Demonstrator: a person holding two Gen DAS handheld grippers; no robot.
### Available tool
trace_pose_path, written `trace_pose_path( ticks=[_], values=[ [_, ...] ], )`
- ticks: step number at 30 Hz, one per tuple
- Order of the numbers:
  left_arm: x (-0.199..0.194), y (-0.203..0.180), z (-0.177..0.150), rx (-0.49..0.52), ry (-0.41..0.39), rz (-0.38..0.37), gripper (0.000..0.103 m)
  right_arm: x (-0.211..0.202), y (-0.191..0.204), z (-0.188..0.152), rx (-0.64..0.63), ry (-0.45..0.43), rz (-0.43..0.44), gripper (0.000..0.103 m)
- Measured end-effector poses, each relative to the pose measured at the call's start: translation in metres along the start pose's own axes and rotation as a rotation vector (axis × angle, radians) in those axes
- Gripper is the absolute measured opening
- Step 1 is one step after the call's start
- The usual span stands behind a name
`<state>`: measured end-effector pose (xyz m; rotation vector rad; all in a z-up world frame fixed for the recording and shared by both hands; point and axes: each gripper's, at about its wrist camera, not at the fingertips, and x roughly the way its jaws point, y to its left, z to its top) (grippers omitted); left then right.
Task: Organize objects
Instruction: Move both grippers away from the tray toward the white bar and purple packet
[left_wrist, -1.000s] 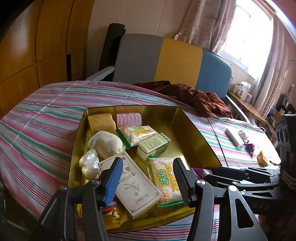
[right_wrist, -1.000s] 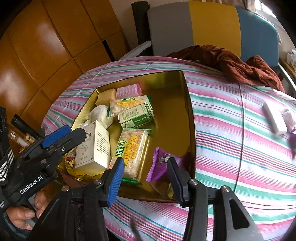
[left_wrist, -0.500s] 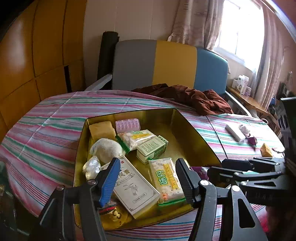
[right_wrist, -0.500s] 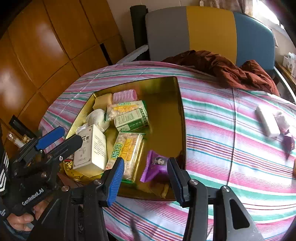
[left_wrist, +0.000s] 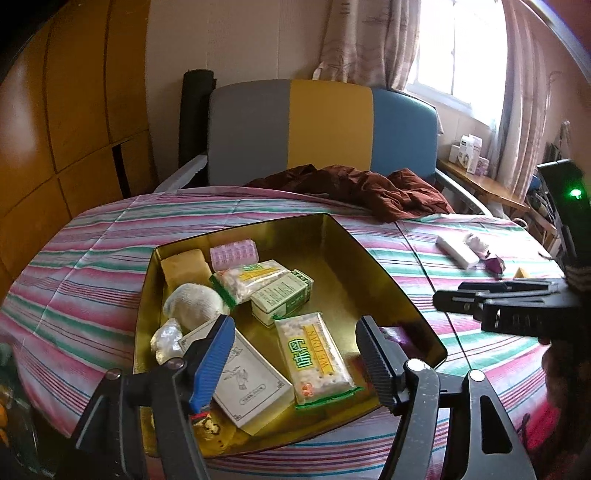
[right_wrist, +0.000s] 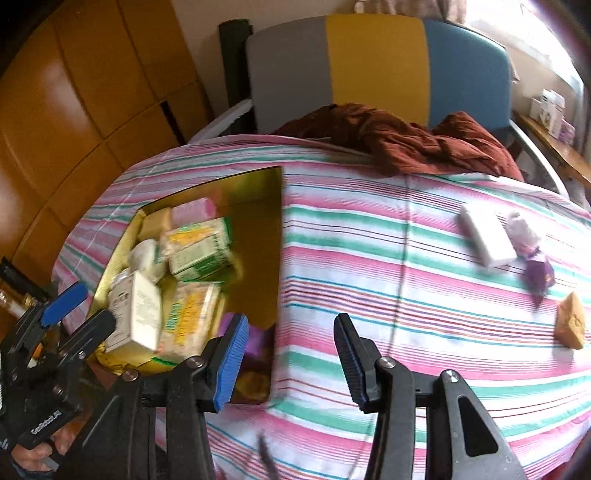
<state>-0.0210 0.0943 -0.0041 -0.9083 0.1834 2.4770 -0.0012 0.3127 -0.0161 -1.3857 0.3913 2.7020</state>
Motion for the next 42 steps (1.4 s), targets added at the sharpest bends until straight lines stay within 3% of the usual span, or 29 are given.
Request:
trace_pose_path(
  ticks=[25,32,35,37,42],
  values=[
    [0.020,-0.063,0.014,0.152,0.031,-0.074,0.073,0.000,-0.177,0.051,0.240,-0.018,-0.255,0.049],
    [0.031,-0.079,0.017,0.184,0.050,-0.087,0.074,0.016,-0.228,0.051,0.352,-0.049,-0.260,0.050],
    [0.037,-0.087,0.018,0.197,0.063,-0.095,0.074,0.022,-0.247,0.042,0.416,-0.052,-0.245,0.065],
    [0.041,-0.092,0.020,0.201,0.073,-0.105,0.074,0.024,-0.257,0.038,0.457,-0.029,-0.244,0.065],
    [0.054,-0.106,0.024,0.202,0.103,-0.142,0.074,0.008,-0.276,0.033,0.557,-0.084,-0.235,0.065]
  ],
)
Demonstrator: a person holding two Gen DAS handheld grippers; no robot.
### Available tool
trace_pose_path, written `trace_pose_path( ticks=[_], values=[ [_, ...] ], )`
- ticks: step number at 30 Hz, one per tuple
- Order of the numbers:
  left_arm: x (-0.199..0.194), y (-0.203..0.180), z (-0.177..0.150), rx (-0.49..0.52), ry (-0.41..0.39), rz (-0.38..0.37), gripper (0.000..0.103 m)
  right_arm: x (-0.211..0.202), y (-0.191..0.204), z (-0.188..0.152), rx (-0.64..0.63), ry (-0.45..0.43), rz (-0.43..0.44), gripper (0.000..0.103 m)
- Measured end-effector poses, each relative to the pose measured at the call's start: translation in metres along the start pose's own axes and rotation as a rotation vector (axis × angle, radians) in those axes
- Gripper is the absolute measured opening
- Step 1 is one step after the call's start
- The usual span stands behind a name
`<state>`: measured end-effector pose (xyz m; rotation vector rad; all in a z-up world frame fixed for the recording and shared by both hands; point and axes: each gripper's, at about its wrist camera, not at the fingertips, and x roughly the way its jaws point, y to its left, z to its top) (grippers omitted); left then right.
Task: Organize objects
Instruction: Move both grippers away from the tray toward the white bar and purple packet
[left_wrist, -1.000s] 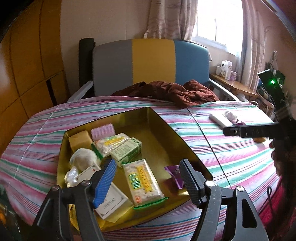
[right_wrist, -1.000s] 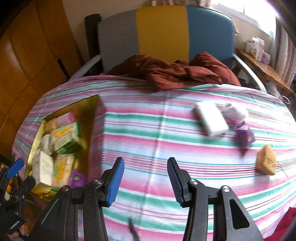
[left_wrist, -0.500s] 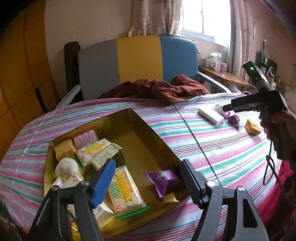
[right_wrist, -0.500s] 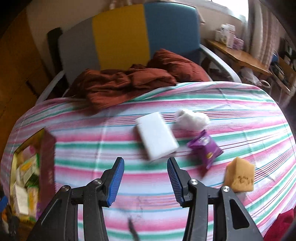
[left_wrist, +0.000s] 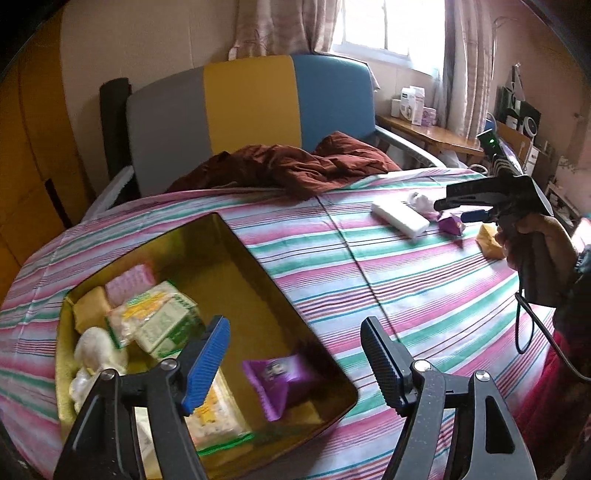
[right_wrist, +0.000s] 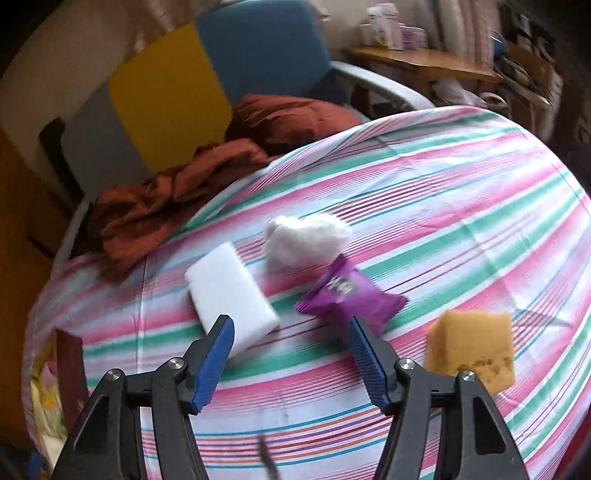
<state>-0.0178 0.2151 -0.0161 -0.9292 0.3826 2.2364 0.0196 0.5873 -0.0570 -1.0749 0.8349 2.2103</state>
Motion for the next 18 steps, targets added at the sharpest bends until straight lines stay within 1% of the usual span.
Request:
trace_pose_path(
  ticks=[4,6,9,13,18],
  values=[
    [0.011,-0.010,0.008,0.000,0.022,-0.033,0.074,-0.006,-0.020,0.005,0.083,-0.020,-0.040,0.065],
    [0.015,-0.014,0.013,0.005,0.025,-0.045,0.074,-0.015,-0.033,0.009,0.139,-0.058,-0.043,0.065],
    [0.023,-0.023,0.023,0.007,0.035,-0.067,0.074,-0.027,-0.056,0.012,0.236,-0.109,-0.039,0.065],
    [0.037,-0.037,0.039,0.010,0.058,-0.106,0.074,-0.036,-0.080,0.013,0.356,-0.134,-0.014,0.065],
    [0.059,-0.057,0.060,0.011,0.091,-0.146,0.075,-0.047,-0.098,0.011,0.450,-0.176,0.014,0.066]
  ],
)
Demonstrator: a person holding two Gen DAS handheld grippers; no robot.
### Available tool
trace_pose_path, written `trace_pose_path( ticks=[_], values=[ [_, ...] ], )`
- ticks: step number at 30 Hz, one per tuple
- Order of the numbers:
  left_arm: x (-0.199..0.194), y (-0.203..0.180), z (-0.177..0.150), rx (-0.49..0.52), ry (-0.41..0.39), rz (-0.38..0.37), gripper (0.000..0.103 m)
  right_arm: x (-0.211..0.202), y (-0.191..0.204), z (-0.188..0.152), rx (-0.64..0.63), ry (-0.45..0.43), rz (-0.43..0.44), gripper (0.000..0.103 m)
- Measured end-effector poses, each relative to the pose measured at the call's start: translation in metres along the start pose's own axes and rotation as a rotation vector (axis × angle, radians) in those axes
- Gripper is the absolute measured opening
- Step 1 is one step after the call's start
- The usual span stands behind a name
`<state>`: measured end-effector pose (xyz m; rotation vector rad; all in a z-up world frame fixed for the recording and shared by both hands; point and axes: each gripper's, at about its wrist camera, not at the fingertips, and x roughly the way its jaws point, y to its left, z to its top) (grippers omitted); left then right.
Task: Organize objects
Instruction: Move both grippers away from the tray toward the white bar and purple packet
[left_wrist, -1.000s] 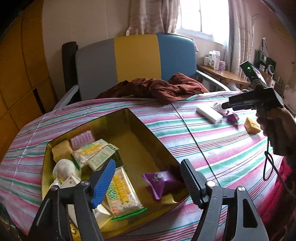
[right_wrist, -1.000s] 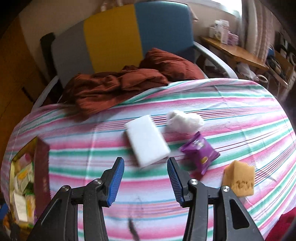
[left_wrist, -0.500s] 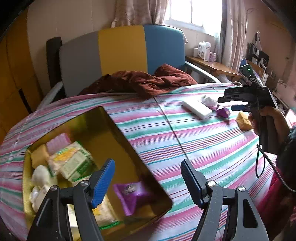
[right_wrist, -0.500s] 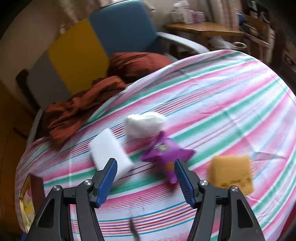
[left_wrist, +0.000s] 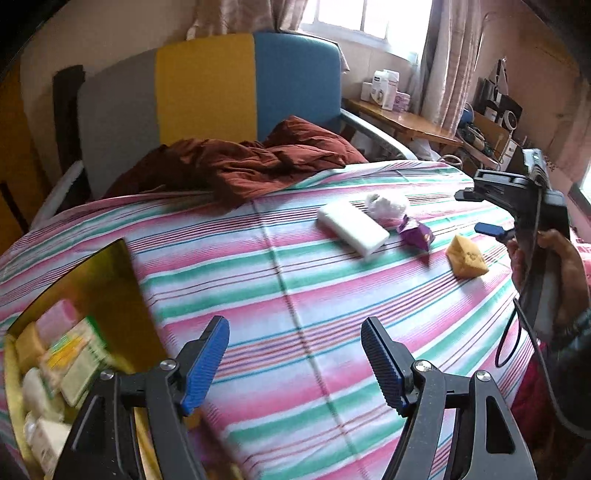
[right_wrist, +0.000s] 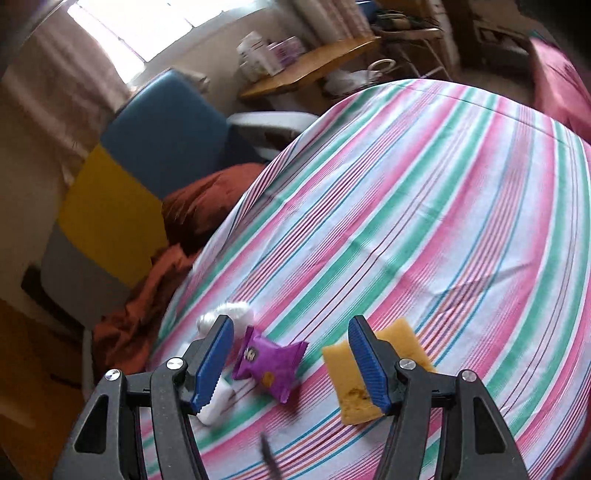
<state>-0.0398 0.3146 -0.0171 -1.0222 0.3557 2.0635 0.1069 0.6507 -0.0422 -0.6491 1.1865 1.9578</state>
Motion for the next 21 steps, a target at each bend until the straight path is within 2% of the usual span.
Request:
trace_pose_path(
  ticks=[5,18,21],
  values=[
    [0.027,-0.015,0.022,-0.004,0.031,-0.011,0.075,-0.003,-0.006,0.004,0.049,0.002,0.033,0.069],
    [0.109,-0.046,0.074,-0.035,0.109,-0.019,0.078,-0.002,-0.010,0.006,0.103,0.012,0.100,0.069],
    [0.127,-0.048,0.085,-0.070,0.128,-0.028,0.084,-0.003,-0.012,0.005,0.119,0.016,0.115,0.070]
  ],
)
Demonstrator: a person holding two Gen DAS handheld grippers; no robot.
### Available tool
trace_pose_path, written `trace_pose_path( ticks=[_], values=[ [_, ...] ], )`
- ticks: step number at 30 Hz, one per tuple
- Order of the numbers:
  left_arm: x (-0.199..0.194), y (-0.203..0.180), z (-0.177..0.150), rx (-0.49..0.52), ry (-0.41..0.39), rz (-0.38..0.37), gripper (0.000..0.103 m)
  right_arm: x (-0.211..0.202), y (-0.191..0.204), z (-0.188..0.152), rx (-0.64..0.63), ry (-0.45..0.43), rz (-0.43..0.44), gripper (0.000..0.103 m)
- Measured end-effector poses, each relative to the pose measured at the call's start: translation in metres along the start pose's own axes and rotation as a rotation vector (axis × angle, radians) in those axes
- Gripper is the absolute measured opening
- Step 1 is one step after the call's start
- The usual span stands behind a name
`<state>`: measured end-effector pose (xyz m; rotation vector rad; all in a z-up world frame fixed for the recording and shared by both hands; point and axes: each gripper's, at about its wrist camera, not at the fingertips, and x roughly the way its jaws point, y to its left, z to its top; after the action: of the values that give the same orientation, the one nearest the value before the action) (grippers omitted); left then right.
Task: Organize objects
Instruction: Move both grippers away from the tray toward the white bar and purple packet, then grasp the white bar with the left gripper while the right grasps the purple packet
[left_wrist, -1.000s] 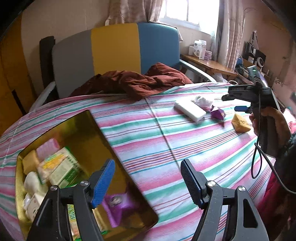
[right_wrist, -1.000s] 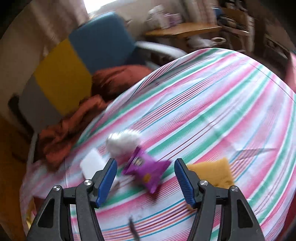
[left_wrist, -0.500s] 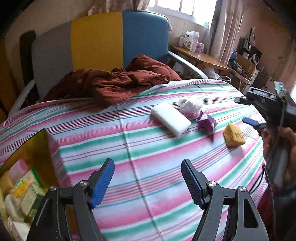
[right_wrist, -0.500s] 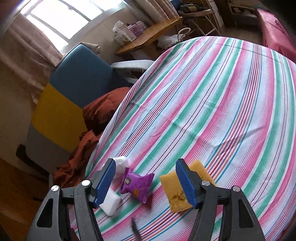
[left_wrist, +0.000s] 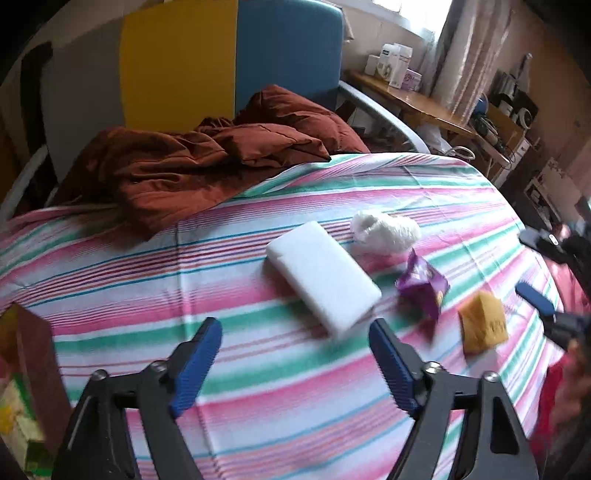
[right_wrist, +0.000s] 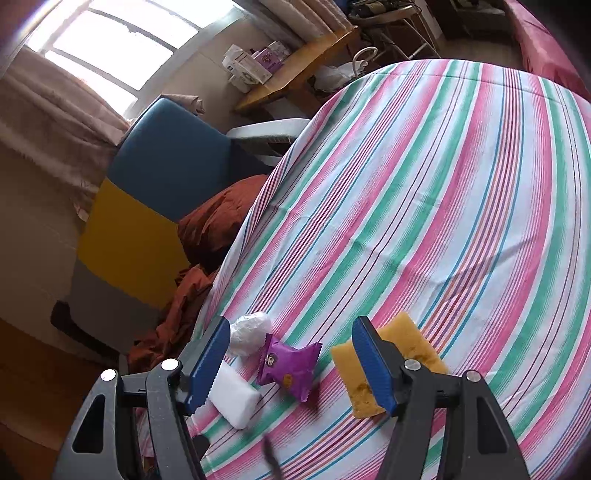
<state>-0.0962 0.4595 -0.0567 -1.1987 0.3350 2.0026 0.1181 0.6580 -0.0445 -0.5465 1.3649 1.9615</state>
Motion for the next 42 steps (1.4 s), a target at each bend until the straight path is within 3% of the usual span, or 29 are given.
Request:
trace_pose_path(
  ticks=[12,20,28,42],
  values=[
    [0.049,-0.022,0.040,0.008,0.000,0.046,0.085,0.003,0.008,-0.003,-0.040,0.030,0.022,0.071],
    [0.078,-0.020,0.042,0.027,0.047,0.047,0.080,0.011,0.015,-0.008,-0.103,0.067,-0.009,0.071],
    [0.073,-0.012,0.031,0.015,0.025,-0.012,0.069,0.022,0.023,-0.014,-0.181,0.097,-0.060,0.071],
    [0.041,0.010,-0.008,0.063,0.056,-0.052,0.067,0.044,0.036,-0.025,-0.333,0.124,-0.176,0.071]
  ],
)
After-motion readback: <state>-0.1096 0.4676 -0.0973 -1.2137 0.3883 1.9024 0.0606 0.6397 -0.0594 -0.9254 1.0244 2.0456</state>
